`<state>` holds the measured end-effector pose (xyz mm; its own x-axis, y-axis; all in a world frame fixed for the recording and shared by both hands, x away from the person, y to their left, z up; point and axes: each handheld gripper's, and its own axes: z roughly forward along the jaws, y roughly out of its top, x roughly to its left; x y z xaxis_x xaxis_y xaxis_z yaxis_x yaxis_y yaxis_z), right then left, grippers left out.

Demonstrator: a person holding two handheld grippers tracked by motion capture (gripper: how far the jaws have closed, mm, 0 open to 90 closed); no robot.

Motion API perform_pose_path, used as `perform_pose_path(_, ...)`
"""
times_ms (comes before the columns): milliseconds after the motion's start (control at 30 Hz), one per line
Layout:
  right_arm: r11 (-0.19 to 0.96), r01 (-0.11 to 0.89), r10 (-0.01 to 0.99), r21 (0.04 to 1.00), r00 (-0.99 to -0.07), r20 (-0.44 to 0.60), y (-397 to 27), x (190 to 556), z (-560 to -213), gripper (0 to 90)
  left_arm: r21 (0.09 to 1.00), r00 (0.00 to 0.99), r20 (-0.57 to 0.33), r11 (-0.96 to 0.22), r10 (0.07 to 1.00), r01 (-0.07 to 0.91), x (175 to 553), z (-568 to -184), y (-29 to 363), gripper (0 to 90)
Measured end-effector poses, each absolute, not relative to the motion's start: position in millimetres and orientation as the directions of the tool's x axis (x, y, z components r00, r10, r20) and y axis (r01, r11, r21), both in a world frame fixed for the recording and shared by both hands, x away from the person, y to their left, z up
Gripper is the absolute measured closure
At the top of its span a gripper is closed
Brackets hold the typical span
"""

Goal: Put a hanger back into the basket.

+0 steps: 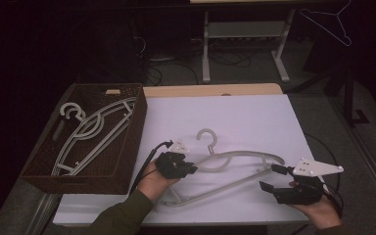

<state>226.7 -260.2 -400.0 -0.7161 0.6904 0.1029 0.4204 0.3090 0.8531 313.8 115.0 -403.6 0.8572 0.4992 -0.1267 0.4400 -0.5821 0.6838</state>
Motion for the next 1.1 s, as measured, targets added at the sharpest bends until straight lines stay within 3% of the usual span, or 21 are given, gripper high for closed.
perform_pose_path(333, 0.276, 0.390, 0.717, 0.878, -0.693, 0.083, -259.3, 234.3, -394.1, 13.6, 0.705, 0.822, -0.103, -0.541, 0.561, 0.458, 327.6, -359.8, 133.6, 82.5)
perform_pose_path(867, 0.255, 0.381, 0.723, 0.889, -0.685, 0.086, -251.9, 249.2, -393.4, 11.9, 0.739, 0.771, -0.096, -0.474, 0.630, 0.480, 342.1, -308.4, 183.3, 82.5)
perform_pose_path(1100, 0.243, 0.378, 0.730, 0.893, -0.678, 0.089, -248.1, 255.6, -394.1, 6.9, 0.752, 0.742, -0.081, -0.447, 0.666, 0.484, 344.6, -288.7, 213.8, 82.5)
